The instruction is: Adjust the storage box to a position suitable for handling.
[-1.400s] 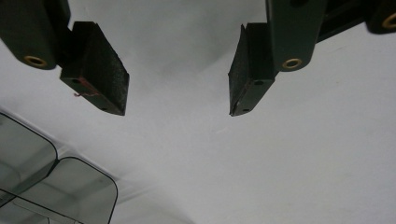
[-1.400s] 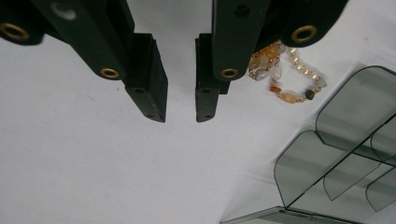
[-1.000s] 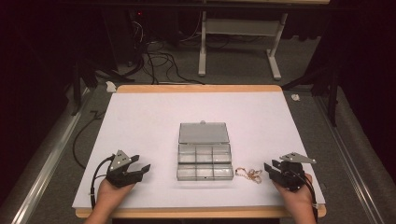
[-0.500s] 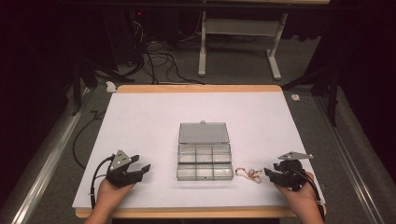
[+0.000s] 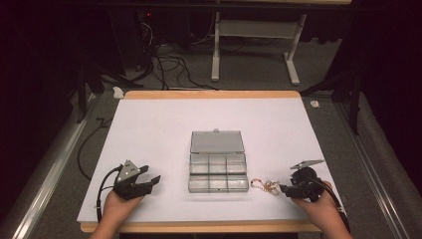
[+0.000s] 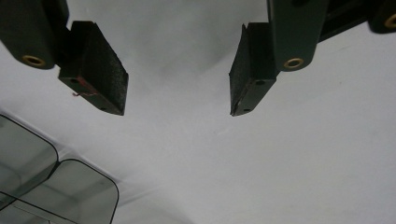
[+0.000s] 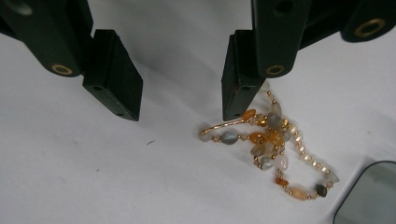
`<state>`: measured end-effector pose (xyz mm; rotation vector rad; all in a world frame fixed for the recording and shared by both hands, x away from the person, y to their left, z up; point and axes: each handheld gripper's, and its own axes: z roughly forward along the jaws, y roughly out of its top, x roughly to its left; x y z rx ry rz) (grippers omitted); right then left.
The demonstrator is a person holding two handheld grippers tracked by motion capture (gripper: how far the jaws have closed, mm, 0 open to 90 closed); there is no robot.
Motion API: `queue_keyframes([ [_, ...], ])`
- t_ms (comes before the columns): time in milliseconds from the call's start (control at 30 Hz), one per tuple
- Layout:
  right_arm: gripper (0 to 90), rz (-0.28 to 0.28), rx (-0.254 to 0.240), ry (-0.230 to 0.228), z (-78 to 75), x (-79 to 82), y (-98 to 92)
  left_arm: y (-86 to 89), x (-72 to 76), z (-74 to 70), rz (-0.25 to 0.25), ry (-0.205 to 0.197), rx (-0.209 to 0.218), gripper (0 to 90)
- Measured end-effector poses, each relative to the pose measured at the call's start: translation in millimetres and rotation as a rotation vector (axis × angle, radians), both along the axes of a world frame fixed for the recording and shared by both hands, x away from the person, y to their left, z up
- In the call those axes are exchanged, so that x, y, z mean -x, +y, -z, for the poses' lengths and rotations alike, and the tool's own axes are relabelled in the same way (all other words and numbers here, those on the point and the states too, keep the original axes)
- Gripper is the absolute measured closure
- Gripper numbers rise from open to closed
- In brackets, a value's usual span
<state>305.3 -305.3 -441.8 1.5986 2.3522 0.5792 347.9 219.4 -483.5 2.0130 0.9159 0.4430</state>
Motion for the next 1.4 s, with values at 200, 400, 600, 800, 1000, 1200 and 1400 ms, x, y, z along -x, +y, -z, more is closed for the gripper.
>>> queue_keyframes([
  [200, 44.8, -0.027, 0.015, 0.071, -3.4, -3.8, 5.0, -0.1, -0.1, 0.2, 0.000, 0.000, 0.002, 37.8],
  [400, 40.1, -0.048, 0.030, 0.136, -10.5, -7.3, 12.5, 0.0, 0.0, 0.0, 0.003, -0.002, -0.002, 37.7],
  [600, 26.1, -0.071, 0.057, 0.171, -16.2, -13.0, 25.4, -0.4, -0.2, 0.0, 0.005, 0.004, -0.005, 37.8],
  [800, 17.4, -0.090, 0.092, 0.201, -8.7, -23.5, 41.1, -0.9, -0.5, 0.1, 0.009, 0.006, -0.012, 37.8],
  [1000, 17.8, -0.105, 0.120, 0.220, 0.6, -33.2, 53.5, -0.9, -0.6, 0.1, 0.010, 0.006, -0.012, 37.8],
  [1200, 27.8, -0.136, 0.158, 0.222, 3.3, -38.0, 64.9, -2.0, -1.1, 0.4, 0.013, 0.014, -0.019, 37.8],
  [1400, 40.1, -0.176, 0.165, 0.223, 0.4, -40.9, 66.4, -2.5, -0.8, 0.4, 0.013, 0.012, -0.026, 37.8],
])
